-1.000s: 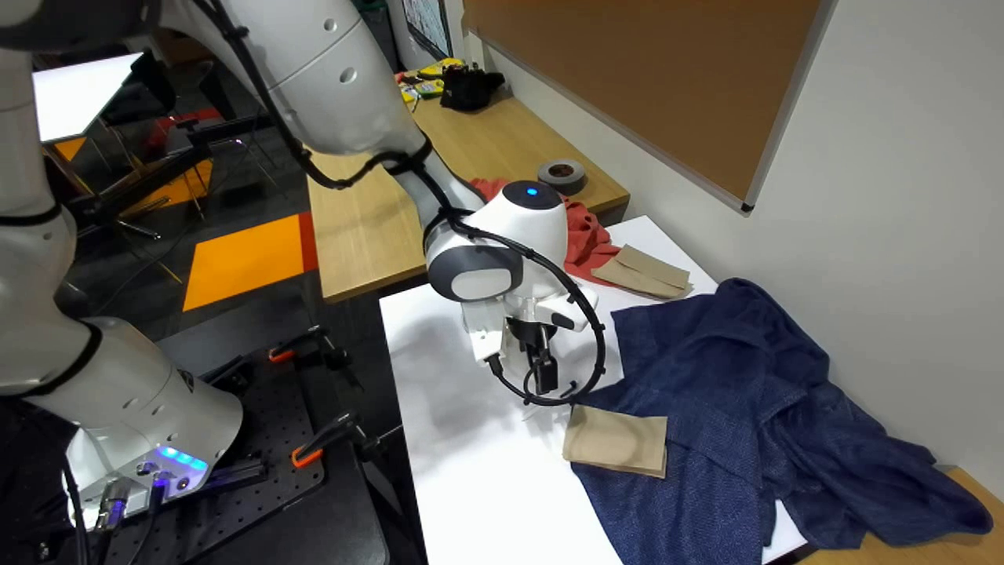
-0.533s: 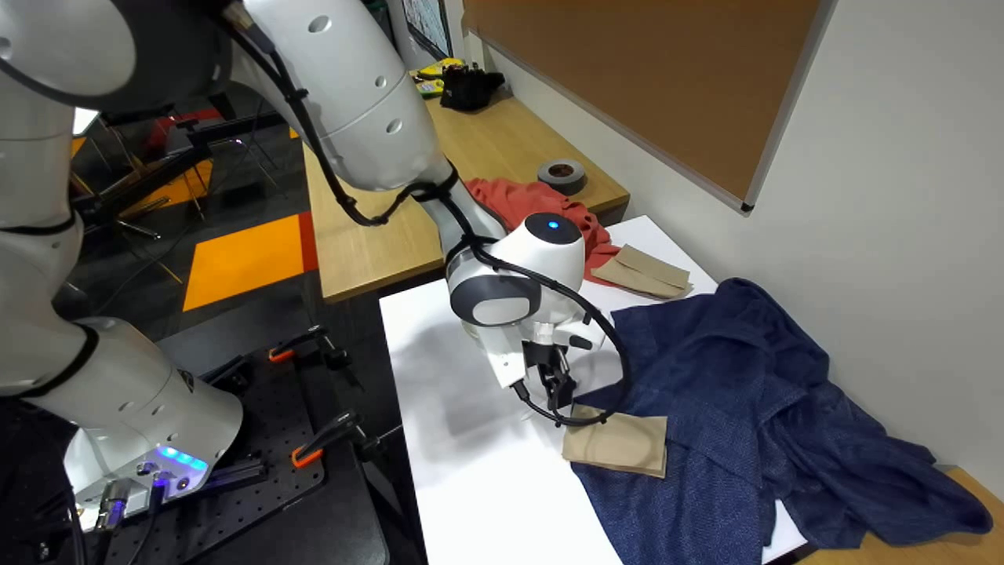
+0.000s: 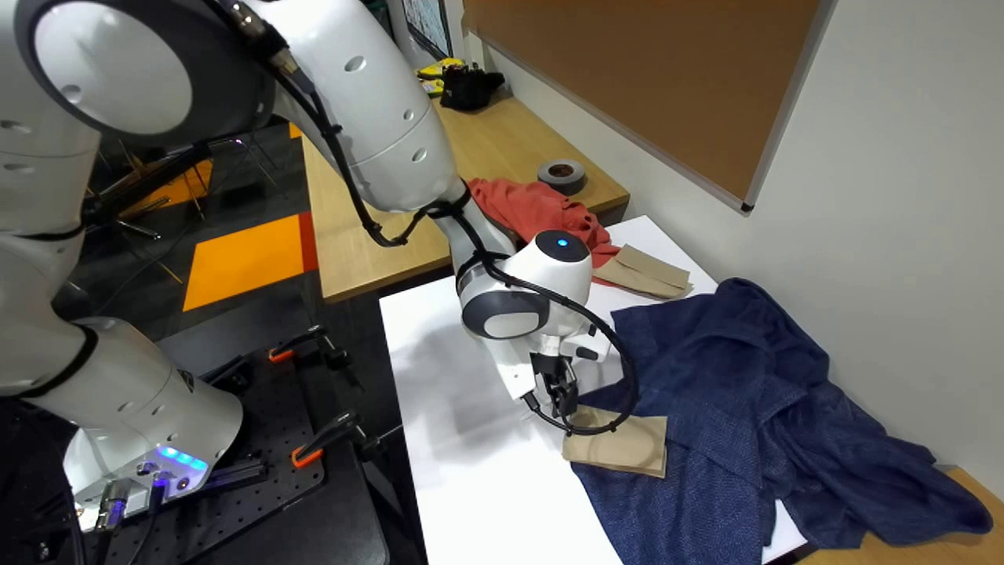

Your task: Pick the marker and put it in the bowl

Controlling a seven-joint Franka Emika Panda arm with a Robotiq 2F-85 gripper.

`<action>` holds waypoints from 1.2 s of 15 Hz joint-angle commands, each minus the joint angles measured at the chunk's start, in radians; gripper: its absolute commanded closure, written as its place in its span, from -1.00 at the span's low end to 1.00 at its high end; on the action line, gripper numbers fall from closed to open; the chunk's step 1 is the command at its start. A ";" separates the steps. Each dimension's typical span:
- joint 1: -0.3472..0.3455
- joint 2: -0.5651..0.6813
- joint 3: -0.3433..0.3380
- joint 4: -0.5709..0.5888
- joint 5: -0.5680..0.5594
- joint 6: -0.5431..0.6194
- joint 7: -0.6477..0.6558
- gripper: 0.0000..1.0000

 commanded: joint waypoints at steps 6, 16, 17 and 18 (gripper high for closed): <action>-0.031 0.061 0.050 0.057 -0.009 0.012 -0.010 -1.00; -0.045 0.117 0.064 0.125 -0.005 -0.003 -0.002 -1.00; -0.044 0.121 0.063 0.129 -0.006 -0.004 -0.001 -1.00; -0.046 0.124 0.064 0.133 -0.005 -0.006 -0.002 -0.62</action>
